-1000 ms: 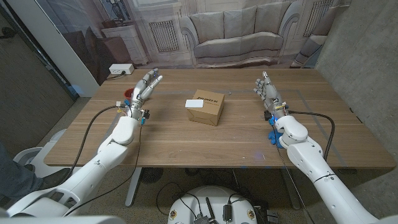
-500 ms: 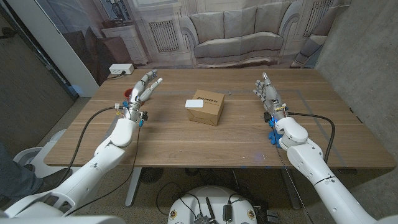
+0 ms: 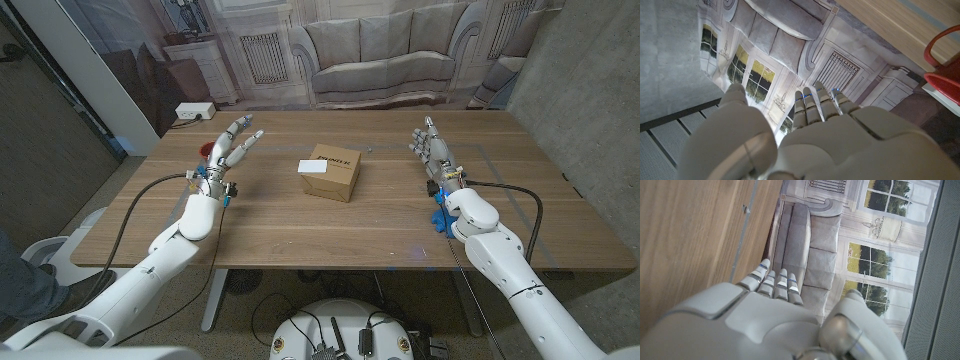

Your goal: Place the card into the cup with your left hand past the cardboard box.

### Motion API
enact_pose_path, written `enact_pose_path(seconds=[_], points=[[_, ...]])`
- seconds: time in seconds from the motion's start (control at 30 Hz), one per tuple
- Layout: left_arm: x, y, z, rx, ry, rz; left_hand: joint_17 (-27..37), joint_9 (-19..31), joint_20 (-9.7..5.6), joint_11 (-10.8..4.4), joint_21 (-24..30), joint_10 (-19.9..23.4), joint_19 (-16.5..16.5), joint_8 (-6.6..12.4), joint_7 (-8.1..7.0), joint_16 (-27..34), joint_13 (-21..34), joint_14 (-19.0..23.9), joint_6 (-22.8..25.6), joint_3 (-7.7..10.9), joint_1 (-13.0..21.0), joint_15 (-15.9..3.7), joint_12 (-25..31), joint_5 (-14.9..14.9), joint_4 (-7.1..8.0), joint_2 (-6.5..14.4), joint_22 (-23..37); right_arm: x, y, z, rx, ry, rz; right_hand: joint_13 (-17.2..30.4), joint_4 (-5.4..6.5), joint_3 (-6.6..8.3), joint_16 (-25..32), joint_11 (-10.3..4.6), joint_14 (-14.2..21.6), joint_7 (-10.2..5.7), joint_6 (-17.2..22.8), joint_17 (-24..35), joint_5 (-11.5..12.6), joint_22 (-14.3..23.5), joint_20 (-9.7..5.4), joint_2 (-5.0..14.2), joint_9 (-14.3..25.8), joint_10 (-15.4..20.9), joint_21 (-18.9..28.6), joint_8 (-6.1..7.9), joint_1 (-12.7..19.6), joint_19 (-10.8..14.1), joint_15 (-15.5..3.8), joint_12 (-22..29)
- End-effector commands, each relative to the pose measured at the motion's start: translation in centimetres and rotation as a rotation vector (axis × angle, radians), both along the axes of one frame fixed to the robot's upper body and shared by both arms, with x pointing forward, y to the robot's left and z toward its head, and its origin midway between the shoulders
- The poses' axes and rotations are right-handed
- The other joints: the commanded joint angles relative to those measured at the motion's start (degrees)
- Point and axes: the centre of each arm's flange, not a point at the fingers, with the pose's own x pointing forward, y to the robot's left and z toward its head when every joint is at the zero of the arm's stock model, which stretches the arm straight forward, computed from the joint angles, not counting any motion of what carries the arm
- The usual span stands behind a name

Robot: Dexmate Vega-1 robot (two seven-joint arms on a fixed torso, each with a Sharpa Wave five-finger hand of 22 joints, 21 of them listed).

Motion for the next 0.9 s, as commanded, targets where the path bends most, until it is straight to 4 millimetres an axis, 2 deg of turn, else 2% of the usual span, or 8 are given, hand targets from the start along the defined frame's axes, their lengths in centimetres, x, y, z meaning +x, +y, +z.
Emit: enact_pose_path(seconds=[0.03, 0.43, 0.53, 0.9], points=[[-0.72, -0.34, 0.09, 0.068, -0.049, 0.095, 0.14, 0.27, -2.44, -0.15, 0.46, 0.85, 0.45, 0.26, -0.11, -0.10, 0.19, 0.52, 0.61, 0.11, 0.65, -3.15, 0.04, -0.15, -0.57, -0.05, 0.15, -0.12, 0.35, 0.44, -0.003, -0.017, 0.023, 0.13, -0.22, -0.05, 0.41, -0.05, 0.65, -0.07, 0.68, 0.12, 0.01, 0.18, -0.56, 0.29, 0.18, 0.43, -0.08, 0.28, 0.27, 0.52, -0.16, 0.41], [-1.34, -0.61, 0.12, 0.137, -0.110, 0.206, 0.13, 0.27, -2.42, -0.40, 0.50, 2.07, 1.00, 0.41, -0.80, -0.06, 0.20, 1.51, 2.01, 0.15, 1.25, -3.68, 0.11, -0.22, -0.95, -0.22, 0.14, 0.03, 0.42, 0.65, 0.001, -0.020, 0.021, 0.13, -0.26, -0.13, 0.39, -0.08, 0.72, -0.08, 0.71, 0.13, -0.02, 0.19, -0.57, 0.34, 0.18, 0.57, -0.25, 0.26, 0.26, 0.64, -0.19, 0.42], [-1.43, -0.67, 0.12, 0.152, -0.124, 0.229, 0.12, 0.27, -2.44, -0.94, 0.46, 2.65, 1.13, 0.37, -1.05, -0.01, 0.20, 2.04, 2.36, 0.22, 1.61, -4.00, 0.14, -0.23, -1.17, -0.26, 0.14, 0.04, 0.47, 0.68, 0.003, -0.021, 0.021, 0.13, -0.26, -0.14, 0.40, -0.15, 0.75, -0.08, 0.74, 0.14, -0.03, 0.20, -0.57, 0.35, 0.18, 0.55, -0.28, 0.26, 0.26, 0.66, -0.19, 0.40], [-1.59, -0.90, 0.20, 0.213, -0.150, 0.303, 0.08, 0.26, -2.44, -1.52, 0.41, 3.94, 1.55, 0.50, -1.86, -0.13, 0.20, 2.84, 3.85, 0.48, 2.79, -4.55, 0.15, -0.24, -1.87, -0.37, 0.11, 0.23, 0.69, 0.52, 0.007, -0.017, 0.020, 0.14, -0.29, -0.17, 0.37, -0.14, 0.76, -0.10, 0.78, 0.14, -0.05, 0.20, -0.54, 0.42, 0.18, 0.56, -0.43, 0.26, 0.28, 0.67, -0.23, 0.38]])
